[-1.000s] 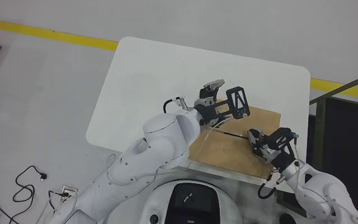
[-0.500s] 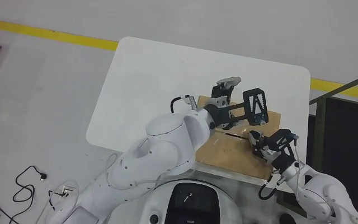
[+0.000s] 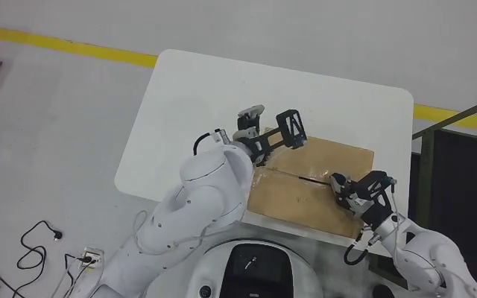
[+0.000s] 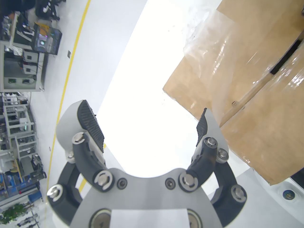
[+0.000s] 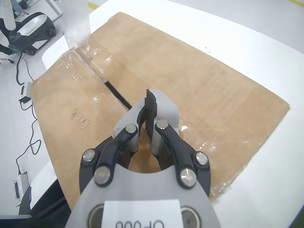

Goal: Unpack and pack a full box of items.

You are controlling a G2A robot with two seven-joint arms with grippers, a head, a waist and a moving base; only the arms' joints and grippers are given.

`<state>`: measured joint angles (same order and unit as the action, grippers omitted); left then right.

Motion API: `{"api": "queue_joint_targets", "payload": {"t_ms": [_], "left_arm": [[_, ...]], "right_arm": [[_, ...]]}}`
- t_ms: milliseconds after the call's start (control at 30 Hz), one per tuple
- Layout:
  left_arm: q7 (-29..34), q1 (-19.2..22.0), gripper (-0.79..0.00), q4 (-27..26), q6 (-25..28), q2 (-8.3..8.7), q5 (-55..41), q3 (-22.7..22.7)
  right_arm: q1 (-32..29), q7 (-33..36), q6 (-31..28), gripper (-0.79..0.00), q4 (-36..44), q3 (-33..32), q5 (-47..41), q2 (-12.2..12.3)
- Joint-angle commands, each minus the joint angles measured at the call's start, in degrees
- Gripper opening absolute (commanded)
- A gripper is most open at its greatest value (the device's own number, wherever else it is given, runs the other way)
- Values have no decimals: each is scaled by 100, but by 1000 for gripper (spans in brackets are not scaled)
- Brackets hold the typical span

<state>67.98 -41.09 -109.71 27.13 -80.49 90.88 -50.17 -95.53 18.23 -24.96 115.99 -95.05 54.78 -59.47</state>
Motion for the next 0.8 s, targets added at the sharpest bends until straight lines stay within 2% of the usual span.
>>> {"api": "queue_joint_targets", "payload": {"t_ms": [0, 133, 333, 567, 767], "left_arm": [[-4, -94, 0, 217, -40, 9, -84, -104], [-96, -198, 0, 542, -124, 10, -13, -140], [5, -198, 0, 551, -138, -11, 179, -82], [120, -221, 0, 205, -51, -9, 26, -283], [344, -287, 0, -106, 268, 32, 234, -401]], "right_arm": [[4, 3, -16, -785, -10, 5, -4, 0], [16, 5, -25, -785, -20, 11, -14, -1], [27, 4, -24, -785, -33, 14, -13, -3], [66, 17, -42, -785, -58, 24, -18, -3], [101, 43, -62, -785, -75, 49, -24, -3]]}}
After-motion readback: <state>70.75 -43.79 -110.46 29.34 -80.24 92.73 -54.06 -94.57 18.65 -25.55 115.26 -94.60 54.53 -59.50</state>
